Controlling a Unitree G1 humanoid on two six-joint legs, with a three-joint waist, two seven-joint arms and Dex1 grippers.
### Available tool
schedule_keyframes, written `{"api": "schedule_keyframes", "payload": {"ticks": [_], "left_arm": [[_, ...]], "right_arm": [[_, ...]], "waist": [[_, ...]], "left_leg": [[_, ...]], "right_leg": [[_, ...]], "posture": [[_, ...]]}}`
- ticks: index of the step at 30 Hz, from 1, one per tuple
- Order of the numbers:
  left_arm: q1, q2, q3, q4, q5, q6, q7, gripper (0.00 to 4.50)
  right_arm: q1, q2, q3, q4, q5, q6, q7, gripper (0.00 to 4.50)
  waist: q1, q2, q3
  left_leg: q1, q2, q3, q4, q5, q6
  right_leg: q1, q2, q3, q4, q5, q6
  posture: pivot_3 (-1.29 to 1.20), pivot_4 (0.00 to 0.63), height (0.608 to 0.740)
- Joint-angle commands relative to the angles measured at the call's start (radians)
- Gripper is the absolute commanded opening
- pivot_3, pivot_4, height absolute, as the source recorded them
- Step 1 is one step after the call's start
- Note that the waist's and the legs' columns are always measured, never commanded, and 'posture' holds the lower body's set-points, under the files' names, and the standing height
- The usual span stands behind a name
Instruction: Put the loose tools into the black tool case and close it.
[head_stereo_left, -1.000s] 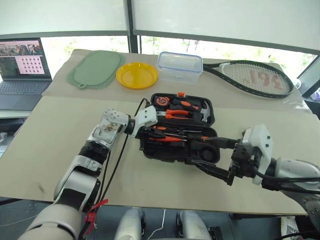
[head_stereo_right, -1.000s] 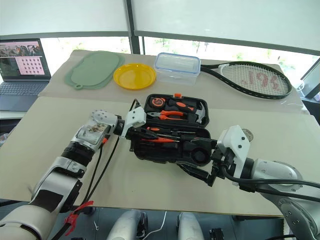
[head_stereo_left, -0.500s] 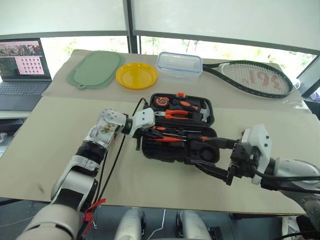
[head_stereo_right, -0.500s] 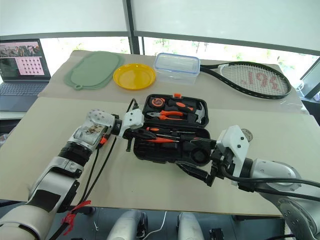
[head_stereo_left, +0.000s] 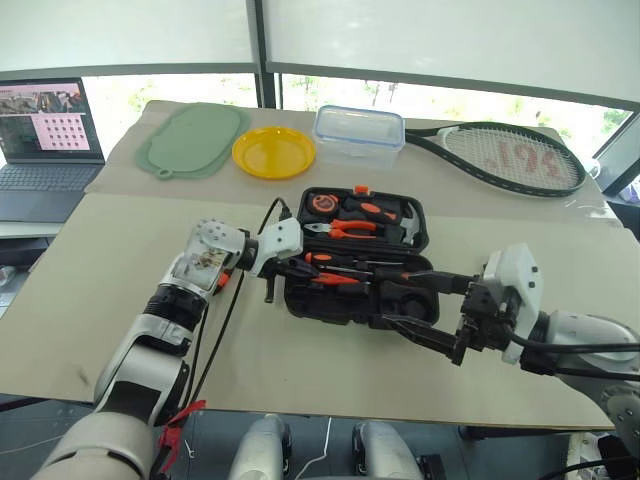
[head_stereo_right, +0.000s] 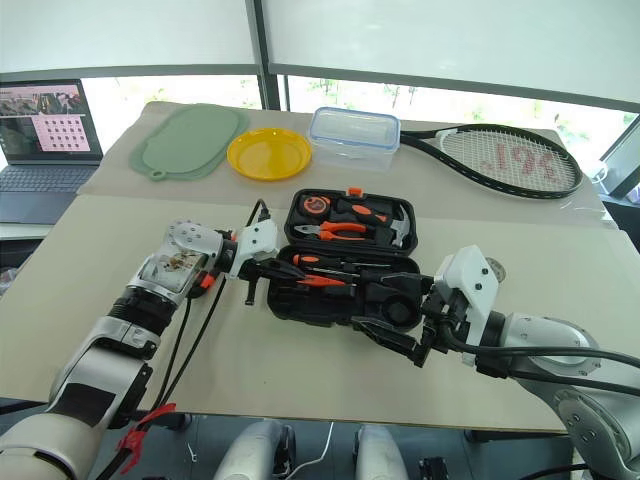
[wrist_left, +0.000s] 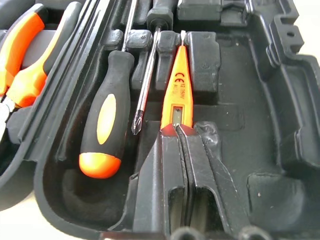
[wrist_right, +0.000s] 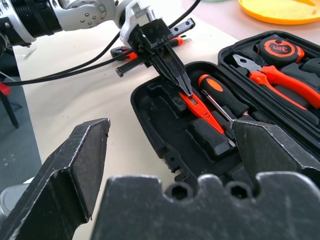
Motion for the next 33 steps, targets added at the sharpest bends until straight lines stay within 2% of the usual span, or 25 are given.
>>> {"api": "schedule_keyframes", "payload": {"ticks": [1,4,7,10,14,15,18,21,25,27,33], "left_arm": [[-0.028,0.035,0.067,-0.093,-0.064,0.101,-0.015,0.07],[-0.023,0.11,0.169,-0.211,-0.147,0.284,0.012,0.82],[0.051,0.207,0.294,-0.353,-0.22,0.455,0.081,1.84],[0.212,0.309,0.439,-0.505,-0.25,0.578,0.176,2.92],[0.504,0.429,0.639,-0.665,-0.248,0.675,0.259,4.31],[0.551,0.446,0.669,-0.692,-0.251,0.694,0.274,4.46],[0.592,0.476,0.681,-0.768,-0.273,0.794,0.33,4.46],[0.553,0.485,0.641,-0.812,-0.303,0.916,0.379,4.46],[0.359,0.44,0.511,-0.802,-0.351,1.196,0.477,4.46],[0.269,0.441,0.411,-0.757,-0.333,1.254,0.505,4.46],[0.112,0.413,0.206,-0.554,-0.25,1.188,0.564,4.46]], "right_arm": [[-0.009,-0.001,-0.002,-0.02,-0.016,-0.019,-0.003,4.5],[-0.03,-0.009,0.021,-0.014,-0.045,-0.036,0.021,4.5],[-0.075,-0.008,0.047,0.014,-0.06,-0.043,0.052,4.5],[-0.144,-0.004,0.077,0.062,-0.063,-0.049,0.097,4.5],[-0.242,-0.018,0.126,0.133,-0.085,-0.069,0.203,4.5],[-0.261,-0.019,0.137,0.149,-0.091,-0.072,0.223,4.5],[-0.307,-0.015,0.173,0.19,-0.115,-0.086,0.274,4.5],[-0.326,-0.007,0.196,0.21,-0.138,-0.098,0.301,4.5],[-0.332,0.01,0.207,0.21,-0.145,-0.097,0.308,4.5],[-0.315,0.014,0.205,0.195,-0.147,-0.097,0.303,4.5],[-0.263,0.041,0.195,0.139,-0.164,-0.099,0.246,4.5]], "waist": [[-0.001,0.0,0.0],[-0.007,0.0,0.0],[-0.017,0.0,0.0],[-0.031,0.001,0.0],[-0.03,0.001,0.0],[-0.029,0.001,0.0],[-0.003,0.0,0.001],[0.022,0.0,0.001],[0.026,-0.001,0.001],[0.022,-0.001,0.001],[-0.003,-0.001,0.001]], "left_leg": [[-0.001,0.0,0.0,0.0,0.0,0.0],[-0.003,0.001,0.0,0.0,0.0,0.0],[-0.003,0.002,0.0,-0.001,0.0,0.0],[0.0,0.002,0.0,-0.002,0.0,0.0],[0.002,0.002,0.002,-0.004,0.0,-0.001],[0.002,0.002,0.003,-0.004,0.0,-0.001],[0.002,0.002,0.002,-0.004,0.0,-0.001],[0.004,0.001,0.0,-0.003,0.0,-0.001],[0.003,0.0,0.0,-0.003,0.001,-0.001],[0.002,0.0,0.001,-0.003,0.001,-0.001],[0.002,0.0,0.002,-0.004,0.001,-0.002]], "right_leg": [[0.0,0.0,0.0,0.0,0.0,0.0],[-0.003,0.001,0.0,0.0,0.0,0.0],[-0.004,0.001,0.0,0.0,0.0,0.0],[-0.002,0.001,0.002,0.0,0.0,0.0],[-0.002,0.0,0.002,0.0,0.0,0.0],[-0.003,0.0,0.002,0.0,0.0,-0.001],[-0.002,-0.002,-0.001,0.0,0.0,-0.001],[-0.002,-0.004,-0.004,-0.002,0.0,-0.001],[0.001,-0.004,-0.003,-0.001,0.001,0.0],[0.0,-0.002,-0.002,0.0,0.001,-0.001],[-0.002,0.001,0.0,0.0,0.0,-0.002]], "posture": [[0.0,0.15,0.738],[0.0,0.15,0.738],[0.0,0.15,0.738],[0.0,0.15,0.738],[0.0,0.15,0.738],[0.0,0.15,0.738],[0.0,0.15,0.738],[0.0,0.15,0.738],[0.0,0.15,0.738],[0.0,0.15,0.738],[0.0,0.15,0.738]]}}
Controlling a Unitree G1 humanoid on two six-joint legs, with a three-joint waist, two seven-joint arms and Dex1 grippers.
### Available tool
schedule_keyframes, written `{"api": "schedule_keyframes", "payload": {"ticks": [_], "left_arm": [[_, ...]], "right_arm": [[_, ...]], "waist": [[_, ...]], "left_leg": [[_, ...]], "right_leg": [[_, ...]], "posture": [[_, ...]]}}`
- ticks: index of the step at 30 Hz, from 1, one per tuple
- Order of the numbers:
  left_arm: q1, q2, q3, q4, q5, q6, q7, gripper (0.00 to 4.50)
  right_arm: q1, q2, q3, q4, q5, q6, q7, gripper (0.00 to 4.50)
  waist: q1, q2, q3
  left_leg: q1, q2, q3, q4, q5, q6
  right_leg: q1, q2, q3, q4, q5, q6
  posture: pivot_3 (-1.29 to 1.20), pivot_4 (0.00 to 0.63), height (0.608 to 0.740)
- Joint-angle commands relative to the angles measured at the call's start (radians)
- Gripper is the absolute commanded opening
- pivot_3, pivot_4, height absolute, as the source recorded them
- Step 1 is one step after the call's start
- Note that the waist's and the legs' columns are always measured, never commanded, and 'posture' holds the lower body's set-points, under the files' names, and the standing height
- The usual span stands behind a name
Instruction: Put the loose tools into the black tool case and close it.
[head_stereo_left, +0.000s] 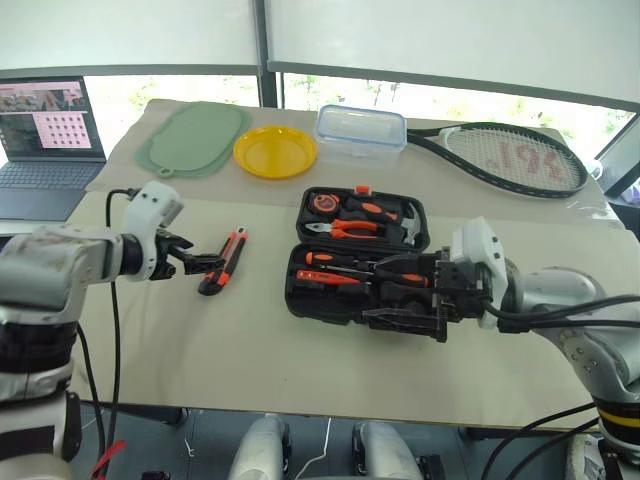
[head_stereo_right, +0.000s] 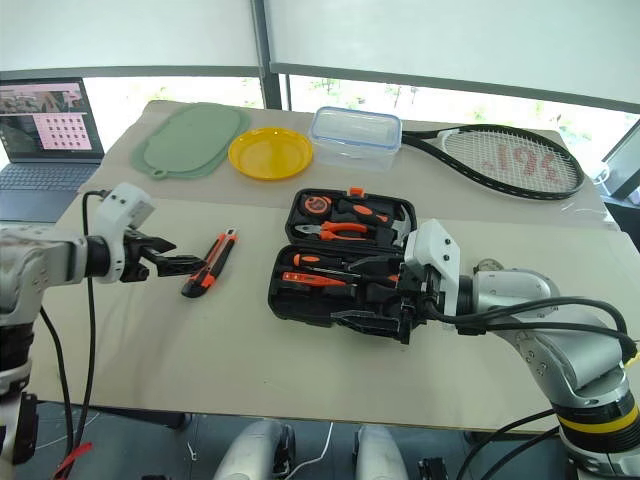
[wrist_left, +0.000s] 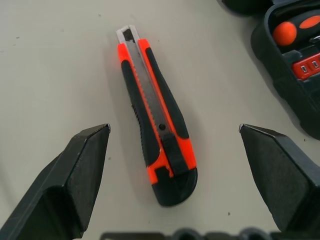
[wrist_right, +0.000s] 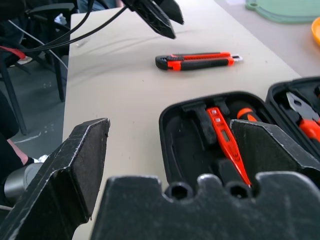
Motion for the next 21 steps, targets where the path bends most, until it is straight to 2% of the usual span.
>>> {"api": "schedule_keyframes", "payload": {"ticks": [1,7,13,17,19,21], "left_arm": [[-0.064,-0.004,-0.103,0.116,0.061,-0.067,0.021,4.46],[-0.115,-0.044,-0.249,0.236,0.073,-0.104,-0.039,4.46],[-0.125,-0.07,-0.281,0.317,0.105,-0.13,-0.038,4.46],[-0.117,-0.068,-0.267,0.33,0.11,-0.142,-0.051,3.55],[-0.126,-0.064,-0.254,0.342,0.114,-0.17,-0.061,2.73],[-0.155,-0.064,-0.23,0.368,0.115,-0.229,-0.076,2.16]], "right_arm": [[0.021,0.02,-0.031,-0.064,-0.017,-0.025,-0.049,4.5],[0.066,0.043,-0.035,-0.115,-0.027,-0.024,-0.1,4.5],[0.083,0.041,-0.048,-0.13,-0.019,-0.019,-0.111,4.5],[0.094,0.031,-0.057,-0.134,-0.02,-0.018,-0.11,4.5],[0.101,0.025,-0.066,-0.136,-0.018,-0.017,-0.107,4.5],[0.112,0.016,-0.081,-0.138,-0.015,-0.013,-0.106,4.5]], "waist": [[-0.005,0.0,0.0],[0.001,0.0,0.0],[0.007,0.001,-0.001],[0.007,0.002,-0.001],[0.007,0.002,-0.001],[0.007,0.002,-0.001]], "left_leg": [[0.0,0.0,0.0,0.0,0.0,0.0],[-0.001,0.0,0.001,0.0,0.0,0.0],[0.001,0.0,0.0,0.0,0.0,0.0],[0.001,0.0,0.0,0.0,0.0,0.0],[0.001,0.0,0.0,0.0,0.0,0.0],[0.001,0.0,0.0,0.001,0.0,0.0]], "right_leg": [[0.0,0.0,0.0,0.0,0.0,0.0],[0.0,-0.001,0.0,0.0,0.0,0.0],[0.001,-0.001,0.0,0.001,0.0,0.0],[0.001,-0.001,0.0,0.001,0.0,0.0],[0.001,-0.002,0.0,0.001,0.0,0.0],[0.001,-0.002,0.0,0.001,0.0,0.0]], "posture": [[0.0,0.15,0.738],[0.0,0.15,0.738],[0.0,0.15,0.738],[0.0,0.15,0.738],[0.0,0.15,0.738],[0.0,0.15,0.738]]}}
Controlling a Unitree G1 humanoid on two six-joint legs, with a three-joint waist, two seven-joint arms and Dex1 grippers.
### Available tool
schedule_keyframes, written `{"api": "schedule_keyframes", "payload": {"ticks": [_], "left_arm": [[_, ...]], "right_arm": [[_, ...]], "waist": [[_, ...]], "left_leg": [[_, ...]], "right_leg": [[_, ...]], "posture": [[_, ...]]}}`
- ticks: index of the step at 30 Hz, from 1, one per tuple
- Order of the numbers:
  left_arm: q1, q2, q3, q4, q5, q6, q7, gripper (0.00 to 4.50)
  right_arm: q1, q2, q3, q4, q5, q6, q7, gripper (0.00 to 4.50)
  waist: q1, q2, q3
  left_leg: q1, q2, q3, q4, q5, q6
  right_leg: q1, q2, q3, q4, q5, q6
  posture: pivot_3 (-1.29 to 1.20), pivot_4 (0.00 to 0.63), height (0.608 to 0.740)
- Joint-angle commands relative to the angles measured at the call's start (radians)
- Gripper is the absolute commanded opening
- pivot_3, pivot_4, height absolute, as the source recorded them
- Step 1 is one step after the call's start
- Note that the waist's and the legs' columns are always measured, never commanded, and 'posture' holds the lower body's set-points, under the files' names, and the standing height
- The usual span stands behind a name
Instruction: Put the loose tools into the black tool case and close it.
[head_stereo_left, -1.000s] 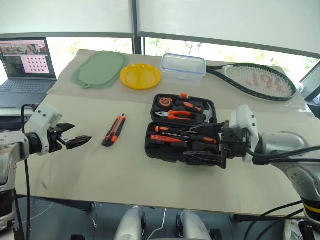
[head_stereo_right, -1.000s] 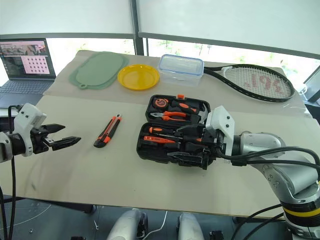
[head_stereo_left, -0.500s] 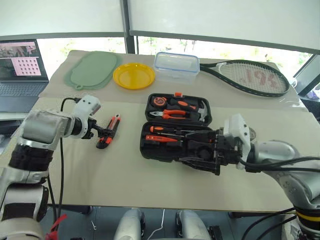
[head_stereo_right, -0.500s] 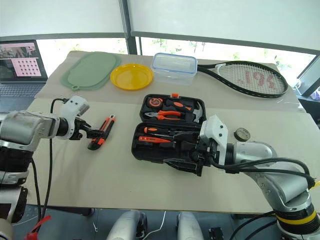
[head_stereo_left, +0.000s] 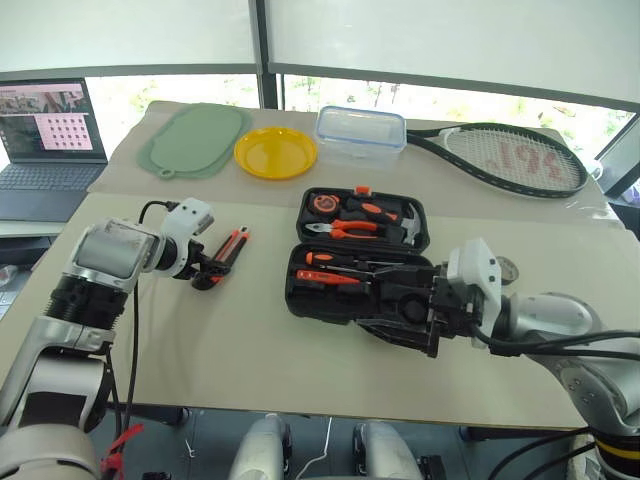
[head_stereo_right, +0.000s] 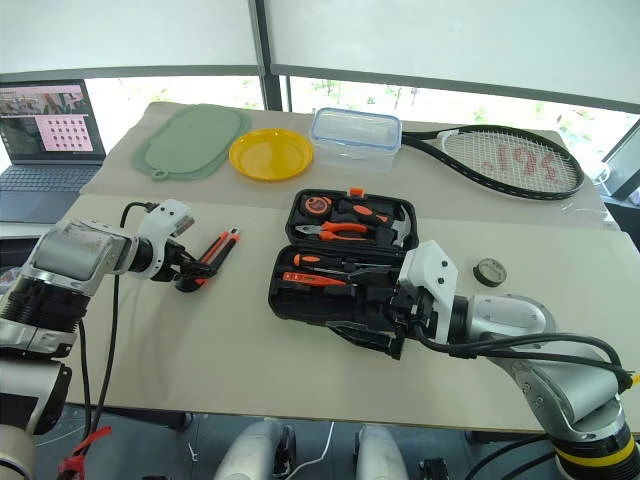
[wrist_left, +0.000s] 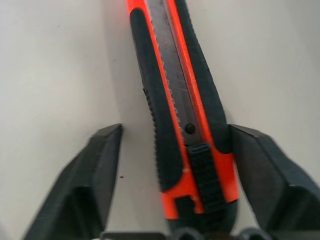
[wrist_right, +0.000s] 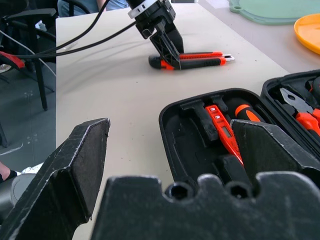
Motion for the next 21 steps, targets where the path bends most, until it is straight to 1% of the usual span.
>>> {"api": "schedule_keyframes", "payload": {"ticks": [1,2,5,7,9,11,13,15,17,19,21], "left_arm": [[-0.041,-0.004,0.022,0.045,0.006,-0.076,-0.036,1.78],[-0.064,-0.005,0.029,0.067,0.015,-0.128,-0.043,1.72],[-0.087,0.004,0.023,0.054,0.031,-0.394,-0.15,1.72],[-0.099,-0.007,0.024,0.026,0.018,-0.483,-0.224,1.72],[-0.113,-0.031,0.005,-0.056,-0.015,-0.579,-0.346,1.72],[-0.125,-0.051,-0.013,-0.091,-0.022,-0.613,-0.41,1.72],[-0.158,-0.103,-0.07,-0.108,0.001,-0.641,-0.46,1.72],[-0.184,-0.146,-0.167,-0.134,0.036,-0.65,-0.537,1.72],[-0.189,-0.153,-0.233,-0.148,0.076,-0.659,-0.587,1.72],[-0.189,-0.15,-0.273,-0.155,0.11,-0.666,-0.615,1.72],[-0.189,-0.169,-0.316,-0.159,0.136,-0.639,-0.626,1.72]], "right_arm": [[0.013,-0.023,-0.054,-0.035,0.016,-0.006,0.003,4.5],[0.023,-0.028,-0.065,-0.037,0.02,-0.002,0.002,4.5],[0.061,-0.043,-0.099,-0.05,0.037,0.006,-0.002,4.5],[0.083,-0.048,-0.114,-0.061,0.046,0.011,-0.01,4.5],[0.116,-0.052,-0.134,-0.079,0.052,0.016,-0.021,4.5],[0.134,-0.053,-0.145,-0.087,0.057,0.02,-0.029,4.5],[0.157,-0.049,-0.157,-0.097,0.059,0.022,-0.04,4.5],[0.176,-0.044,-0.161,-0.109,0.06,0.021,-0.054,4.5],[0.185,-0.043,-0.159,-0.117,0.062,0.019,-0.067,4.5],[0.188,-0.041,-0.157,-0.122,0.063,0.018,-0.078,4.5],[0.2,-0.037,-0.16,-0.131,0.065,0.016,-0.092,4.5]], "waist": [[0.002,0.0,0.0],[0.003,0.0,0.0],[0.005,-0.002,0.001],[0.006,-0.002,0.001],[0.006,-0.002,0.001],[0.007,-0.002,0.001],[0.007,-0.001,0.001],[0.008,-0.001,0.001],[0.005,-0.001,0.001],[-0.007,-0.001,0.001],[-0.013,-0.001,0.001]], "left_leg": [[0.0,0.0,0.0,0.0,0.0,0.0],[0.0,0.0,0.0,0.0,0.0,0.0],[-0.002,0.0,0.0,0.001,0.0,0.0],[-0.003,0.0,0.0,0.001,0.0,0.0],[-0.004,0.0,0.0,0.001,0.0,0.001],[-0.005,0.0,0.0,0.001,-0.001,0.001],[-0.005,0.0,0.0,0.001,-0.001,0.001],[-0.005,-0.001,0.0,0.002,-0.001,0.001],[-0.005,-0.002,0.0,0.002,-0.001,0.001],[-0.005,-0.001,0.0,0.002,-0.001,0.001],[-0.005,0.0,0.0,0.002,-0.001,0.001]], "right_leg": [[0.0,0.0,0.0,0.0,0.0,0.0],[0.0,0.0,0.0,0.0,0.0,0.0],[-0.001,0.0,-0.001,0.0,0.0,0.0],[-0.001,0.0,-0.001,-0.002,0.0,0.0],[-0.002,0.0,-0.001,-0.002,0.0,0.0],[-0.002,0.0,-0.002,-0.003,0.0,0.0],[-0.002,0.0,-0.001,-0.003,0.0,0.001],[-0.001,0.0,-0.001,-0.003,0.0,0.001],[-0.001,0.0,-0.001,-0.003,0.0,0.001],[-0.002,0.001,0.0,-0.003,0.0,0.001],[-0.003,0.003,0.001,-0.002,0.0,0.001]], "posture": [[0.0,0.15,0.738],[0.0,0.15,0.738],[0.0,0.15,0.738],[0.0,0.15,0.738],[0.0,0.15,0.738],[0.0,0.15,0.738],[0.0,0.15,0.738],[0.0,0.15,0.738],[0.0,0.15,0.738],[0.0,0.15,0.738],[0.0,0.15,0.738]]}}
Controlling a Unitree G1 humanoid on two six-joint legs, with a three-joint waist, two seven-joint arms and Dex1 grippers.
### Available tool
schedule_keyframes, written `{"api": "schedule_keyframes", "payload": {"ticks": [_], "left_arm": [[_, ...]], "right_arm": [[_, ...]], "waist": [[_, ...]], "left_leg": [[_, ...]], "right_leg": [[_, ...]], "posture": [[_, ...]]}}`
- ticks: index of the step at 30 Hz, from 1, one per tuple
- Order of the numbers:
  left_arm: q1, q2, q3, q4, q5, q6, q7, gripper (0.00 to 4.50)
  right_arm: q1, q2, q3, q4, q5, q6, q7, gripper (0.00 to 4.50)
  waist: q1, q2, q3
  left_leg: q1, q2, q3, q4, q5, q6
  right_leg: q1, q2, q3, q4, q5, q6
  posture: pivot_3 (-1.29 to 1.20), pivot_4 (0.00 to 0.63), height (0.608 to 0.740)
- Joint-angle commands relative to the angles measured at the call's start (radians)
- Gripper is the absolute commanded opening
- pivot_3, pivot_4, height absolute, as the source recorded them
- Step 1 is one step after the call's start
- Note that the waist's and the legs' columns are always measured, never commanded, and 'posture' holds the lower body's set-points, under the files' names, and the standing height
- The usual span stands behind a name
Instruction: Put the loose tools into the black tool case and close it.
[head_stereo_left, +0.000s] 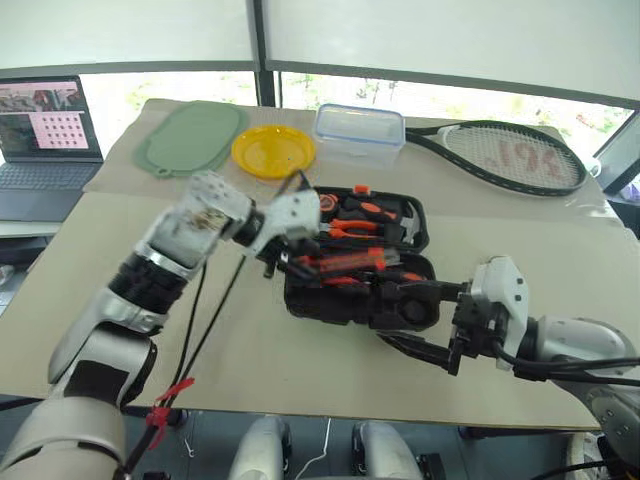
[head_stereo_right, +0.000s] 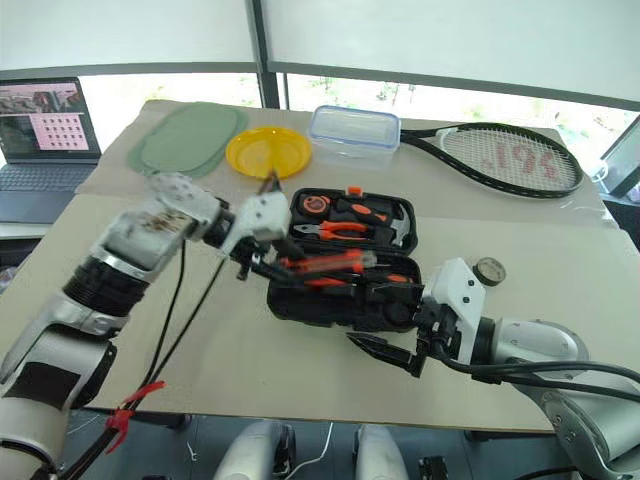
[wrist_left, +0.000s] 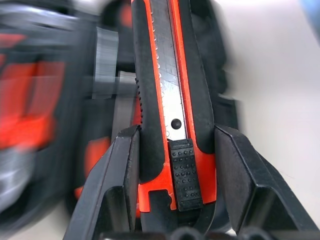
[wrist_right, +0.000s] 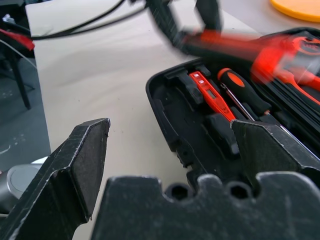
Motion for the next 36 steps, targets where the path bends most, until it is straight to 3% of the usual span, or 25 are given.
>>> {"api": "schedule_keyframes", "payload": {"ticks": [1,14,16,17,22,28,31,36], "left_arm": [[-0.019,-0.014,-0.044,-0.025,0.054,0.015,-0.026,1.72],[-0.023,-0.095,-0.093,0.102,0.171,-0.045,-0.037,1.72],[-0.024,-0.101,-0.087,0.115,0.176,-0.051,-0.042,2.72],[-0.026,-0.102,-0.081,0.118,0.175,-0.055,-0.047,2.86],[-0.043,-0.089,0.002,0.062,0.101,0.01,-0.095,4.44],[-0.035,-0.066,0.065,0.024,0.061,0.029,-0.095,4.44],[-0.011,-0.044,0.06,0.016,0.068,0.006,-0.103,3.71],[0.034,0.01,0.045,0.021,0.106,-0.076,-0.109,1.84]], "right_arm": [[0.011,0.007,-0.034,-0.045,0.015,-0.006,-0.027,4.5],[0.051,0.013,-0.041,-0.073,0.028,-0.014,-0.069,4.5],[0.051,0.014,-0.039,-0.073,0.028,-0.014,-0.071,4.5],[0.051,0.014,-0.038,-0.073,0.026,-0.015,-0.071,4.5],[0.053,0.015,-0.032,-0.068,0.019,-0.017,-0.065,4.5],[0.048,0.014,-0.024,-0.063,0.014,-0.018,-0.062,4.5],[0.039,0.013,-0.022,-0.058,0.013,-0.016,-0.06,4.5],[0.033,0.009,-0.025,-0.054,0.014,-0.013,-0.057,4.5]], "waist": [[-0.001,0.0,0.0],[0.004,0.0,0.0],[0.004,0.0,0.0],[0.003,0.0,0.0],[0.002,0.0,0.0],[0.003,0.0,0.0],[0.003,0.0,0.0],[0.002,0.001,0.0]], "left_leg": [[0.0,0.0,0.0,0.0,0.0,0.0],[-0.001,0.0,-0.001,0.001,0.0,0.0],[-0.001,-0.001,-0.001,0.001,0.0,0.001],[-0.001,-0.001,-0.001,0.001,0.0,0.001],[-0.001,0.0,-0.001,0.001,0.0,0.0],[-0.001,0.0,-0.001,0.001,0.0,0.001],[-0.001,0.0,-0.001,0.001,0.0,0.0],[-0.001,0.0,-0.001,0.001,0.0,0.0]], "right_leg": [[0.0,0.0,0.0,0.0,0.0,0.0],[0.001,-0.001,0.0,0.0,0.0,0.001],[0.001,-0.001,0.0,0.0,0.0,0.001],[0.001,-0.001,0.0,0.0,0.0,0.001],[0.0,-0.001,0.0,0.0,0.0,0.001],[0.001,-0.001,0.0,0.0,0.0,0.001],[0.001,-0.001,0.0,0.0,0.0,0.001],[0.0,-0.001,0.0,0.0,0.0,0.001]], "posture": [[0.0,0.15,0.738],[0.0,0.15,0.738],[0.0,0.15,0.738],[0.0,0.15,0.738],[0.0,0.15,0.738],[0.0,0.15,0.738],[0.0,0.15,0.738],[0.0,0.15,0.738]]}}
